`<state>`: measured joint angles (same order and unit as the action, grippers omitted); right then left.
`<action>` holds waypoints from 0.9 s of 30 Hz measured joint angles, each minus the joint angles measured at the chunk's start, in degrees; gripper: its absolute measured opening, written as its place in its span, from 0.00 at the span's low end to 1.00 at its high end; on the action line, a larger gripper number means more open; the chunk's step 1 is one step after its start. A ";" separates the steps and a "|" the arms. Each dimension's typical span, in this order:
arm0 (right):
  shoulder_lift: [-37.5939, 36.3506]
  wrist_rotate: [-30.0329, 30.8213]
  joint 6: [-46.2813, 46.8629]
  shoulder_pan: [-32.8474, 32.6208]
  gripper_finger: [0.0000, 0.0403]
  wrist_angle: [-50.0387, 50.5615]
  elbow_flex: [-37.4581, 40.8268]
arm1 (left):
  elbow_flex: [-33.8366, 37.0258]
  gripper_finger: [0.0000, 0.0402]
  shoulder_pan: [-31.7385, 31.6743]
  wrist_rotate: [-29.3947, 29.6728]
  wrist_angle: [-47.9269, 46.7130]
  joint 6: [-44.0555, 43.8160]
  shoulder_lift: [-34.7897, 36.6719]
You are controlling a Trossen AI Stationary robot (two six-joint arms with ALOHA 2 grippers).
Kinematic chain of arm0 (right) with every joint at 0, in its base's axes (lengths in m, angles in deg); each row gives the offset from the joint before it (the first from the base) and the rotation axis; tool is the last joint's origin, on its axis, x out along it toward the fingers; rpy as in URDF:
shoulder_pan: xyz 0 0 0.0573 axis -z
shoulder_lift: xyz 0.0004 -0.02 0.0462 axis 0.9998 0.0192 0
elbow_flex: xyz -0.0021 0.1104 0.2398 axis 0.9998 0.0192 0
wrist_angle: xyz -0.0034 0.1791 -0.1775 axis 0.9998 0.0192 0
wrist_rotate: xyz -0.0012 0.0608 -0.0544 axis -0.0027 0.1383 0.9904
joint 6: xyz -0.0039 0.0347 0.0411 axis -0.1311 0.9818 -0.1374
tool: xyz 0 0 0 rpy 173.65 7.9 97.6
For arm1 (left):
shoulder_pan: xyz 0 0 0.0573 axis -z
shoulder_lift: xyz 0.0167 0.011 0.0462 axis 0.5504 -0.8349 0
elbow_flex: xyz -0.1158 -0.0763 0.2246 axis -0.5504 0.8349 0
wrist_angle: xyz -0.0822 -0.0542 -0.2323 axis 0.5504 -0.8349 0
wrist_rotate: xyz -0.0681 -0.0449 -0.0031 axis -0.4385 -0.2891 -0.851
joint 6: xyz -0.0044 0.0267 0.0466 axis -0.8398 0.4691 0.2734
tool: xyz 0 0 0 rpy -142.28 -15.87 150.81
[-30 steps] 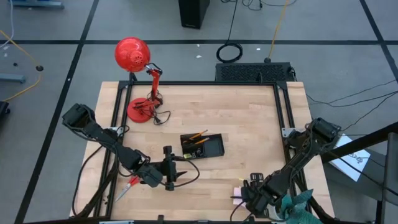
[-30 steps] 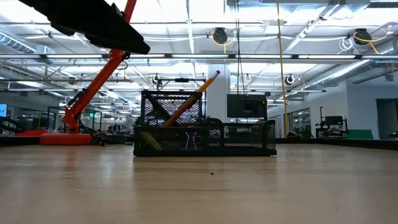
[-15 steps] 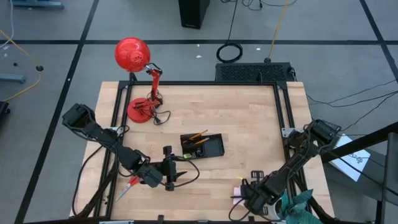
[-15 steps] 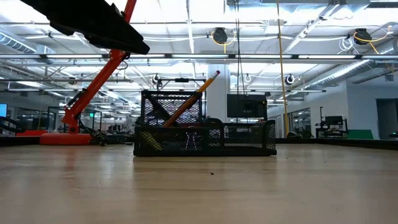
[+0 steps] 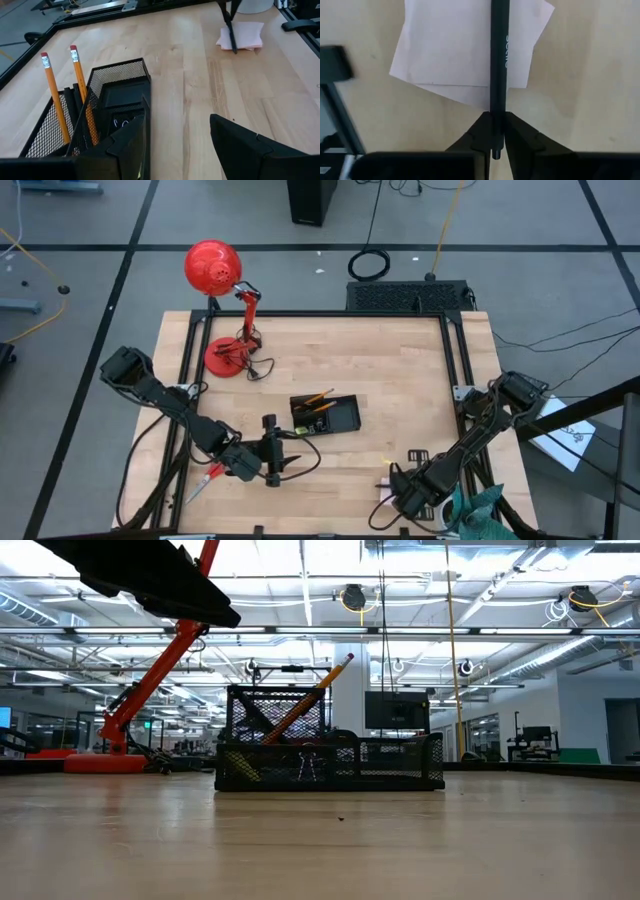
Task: Pick and place office supplies into organizer
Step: Put the pen into the desk organizer
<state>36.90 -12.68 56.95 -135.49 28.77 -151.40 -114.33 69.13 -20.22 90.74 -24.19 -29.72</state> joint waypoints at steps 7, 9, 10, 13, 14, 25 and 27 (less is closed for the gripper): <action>-5.16 4.13 0.57 0.13 0.04 3.12 0.04 | 0.00 0.57 -0.08 0.02 -0.01 -2.00 0.00; -7.44 6.11 0.38 0.13 0.05 3.23 0.04 | 0.00 0.57 -0.27 0.00 0.04 -3.98 0.00; -8.54 7.19 -0.13 0.15 0.05 3.25 0.00 | 0.00 0.57 -0.41 0.00 0.04 -4.94 0.00; -10.49 12.16 -3.57 0.50 0.05 4.74 -1.48 | 0.00 0.57 -0.52 0.04 0.93 -5.99 -0.02; -10.66 13.84 -5.31 0.83 0.05 5.69 -2.49 | 0.00 0.57 -0.52 -0.01 1.84 -5.71 -0.02; -5.11 42.07 -41.80 4.22 0.05 11.93 -13.94 | -0.02 0.57 -2.91 -12.29 17.55 0.90 -0.02; -4.32 50.64 -48.11 4.22 0.05 11.55 -13.98 | -0.02 0.57 -3.59 -13.96 18.94 0.92 -0.02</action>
<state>32.58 37.96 8.84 -131.27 40.32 -165.38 -114.35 65.54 -34.18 109.68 -23.28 -29.74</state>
